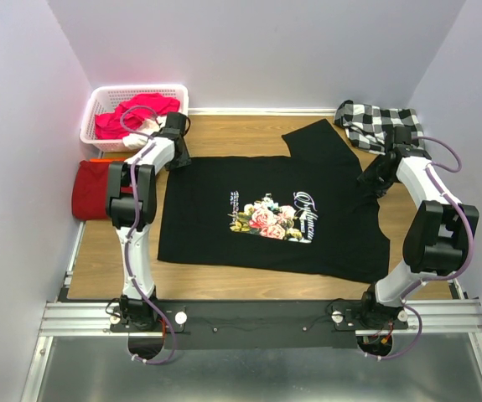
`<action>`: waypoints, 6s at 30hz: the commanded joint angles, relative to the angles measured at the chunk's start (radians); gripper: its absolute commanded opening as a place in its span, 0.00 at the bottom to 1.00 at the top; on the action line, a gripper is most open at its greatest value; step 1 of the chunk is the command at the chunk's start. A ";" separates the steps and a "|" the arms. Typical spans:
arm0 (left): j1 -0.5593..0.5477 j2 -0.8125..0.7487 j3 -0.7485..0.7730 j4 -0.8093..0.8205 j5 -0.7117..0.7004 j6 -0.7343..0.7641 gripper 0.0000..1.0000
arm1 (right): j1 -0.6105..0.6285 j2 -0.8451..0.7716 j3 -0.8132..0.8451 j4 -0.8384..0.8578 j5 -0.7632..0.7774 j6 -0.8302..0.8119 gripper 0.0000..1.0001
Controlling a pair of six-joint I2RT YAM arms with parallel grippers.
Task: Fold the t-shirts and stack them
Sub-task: Fold the flattened tshirt in 1/3 of the way, then grap the side of the flattened tshirt furthest away from the robot with both arms
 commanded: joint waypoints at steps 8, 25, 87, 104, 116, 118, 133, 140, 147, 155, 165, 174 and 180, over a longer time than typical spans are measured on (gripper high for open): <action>-0.012 -0.275 -0.213 -0.051 0.011 -0.013 0.50 | 0.012 -0.032 -0.066 -0.005 -0.025 -0.076 0.48; -0.259 -0.657 -0.687 -0.111 0.097 -0.174 0.50 | 0.102 -0.095 -0.245 -0.052 0.005 -0.126 0.48; -0.442 -0.892 -0.836 -0.384 0.119 -0.367 0.50 | 0.104 -0.049 -0.218 -0.250 0.150 -0.039 0.48; -0.227 -0.720 -0.485 -0.153 0.016 -0.153 0.96 | 0.105 -0.147 -0.073 -0.155 0.093 -0.072 0.61; -0.112 -0.403 -0.288 0.026 0.002 -0.064 0.88 | 0.105 -0.199 -0.116 -0.006 0.116 -0.040 0.73; -0.099 -0.319 -0.233 0.020 -0.009 -0.054 0.80 | 0.105 -0.198 -0.124 0.000 0.119 -0.027 0.72; 0.006 -0.106 -0.112 0.032 -0.039 0.010 0.71 | 0.105 -0.216 -0.179 0.014 0.125 0.007 0.72; 0.031 -0.054 -0.080 0.049 -0.012 0.028 0.69 | 0.105 -0.201 -0.173 0.012 0.119 0.010 0.71; 0.040 -0.017 -0.067 0.072 0.037 0.033 0.66 | 0.105 -0.190 -0.168 0.012 0.105 0.010 0.69; 0.040 0.003 -0.067 0.076 0.057 0.038 0.52 | 0.105 -0.195 -0.182 0.009 0.104 0.012 0.68; 0.040 0.006 -0.072 0.075 0.047 0.044 0.25 | 0.105 -0.195 -0.196 0.009 0.107 0.006 0.67; 0.040 -0.017 -0.090 0.072 0.036 0.054 0.00 | 0.105 -0.132 -0.119 0.012 0.117 -0.008 0.67; 0.039 -0.059 -0.107 0.069 0.028 0.067 0.00 | 0.105 0.015 0.095 0.034 0.160 -0.042 0.67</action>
